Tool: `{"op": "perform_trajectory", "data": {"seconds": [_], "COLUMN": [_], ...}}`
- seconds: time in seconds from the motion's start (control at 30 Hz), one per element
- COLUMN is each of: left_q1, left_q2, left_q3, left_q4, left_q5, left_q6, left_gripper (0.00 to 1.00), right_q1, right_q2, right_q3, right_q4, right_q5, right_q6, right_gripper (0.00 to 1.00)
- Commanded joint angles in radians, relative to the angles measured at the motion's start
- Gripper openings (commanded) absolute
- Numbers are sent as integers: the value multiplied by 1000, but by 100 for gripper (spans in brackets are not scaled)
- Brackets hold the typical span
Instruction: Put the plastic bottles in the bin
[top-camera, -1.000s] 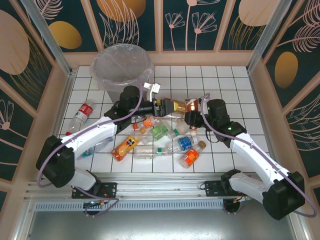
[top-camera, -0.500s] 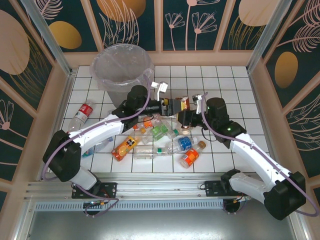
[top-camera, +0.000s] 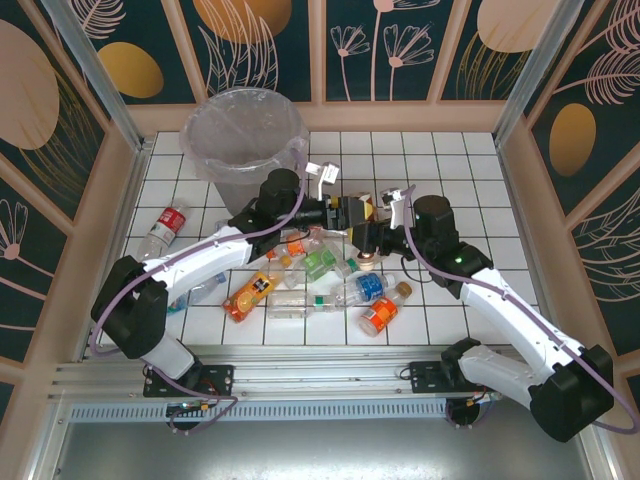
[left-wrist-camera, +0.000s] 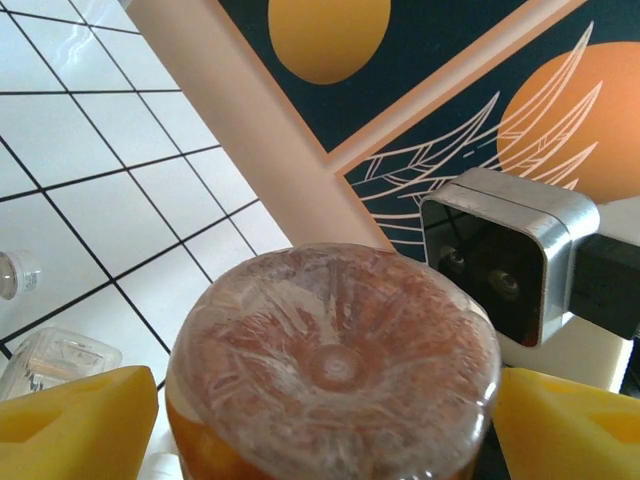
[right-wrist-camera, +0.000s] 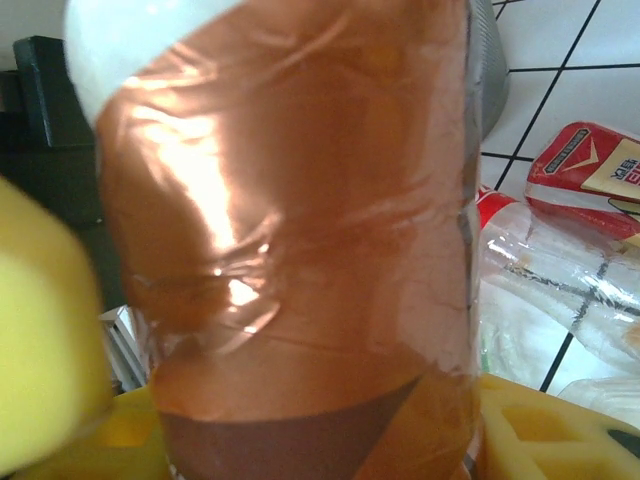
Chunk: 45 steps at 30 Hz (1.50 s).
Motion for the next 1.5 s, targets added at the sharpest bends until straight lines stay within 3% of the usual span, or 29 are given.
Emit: {"op": "perform_trajectory", "data": {"seconds": [0.0,0.47,0.67,1.1,1.3,1.47], "left_q1": [-5,-5,-5,19,89,161], "left_q2": [14,8,-5,-22,3,22], "left_q3": [28,34,46,364,546,690], "left_q4": [34,25,5,-417,-564,-670], "left_q5": [4,5,-19,-230,-282,-347], "left_q6": [-2,16,10,205,274,331], "left_gripper": [83,58,56,57,56,56], "right_q1": [10,13,14,13,13,11], "right_q2": [-15,-15,-38,-227,-272,-282], "right_q3": [-6,-15,-15,-14,-2,9], "right_q4": [48,44,35,-73,-102,-126], "right_q5": [-26,-31,-11,54,123,261], "right_q6": [13,11,11,-24,-8,64], "right_gripper": [52,52,68,87,99,99]}}
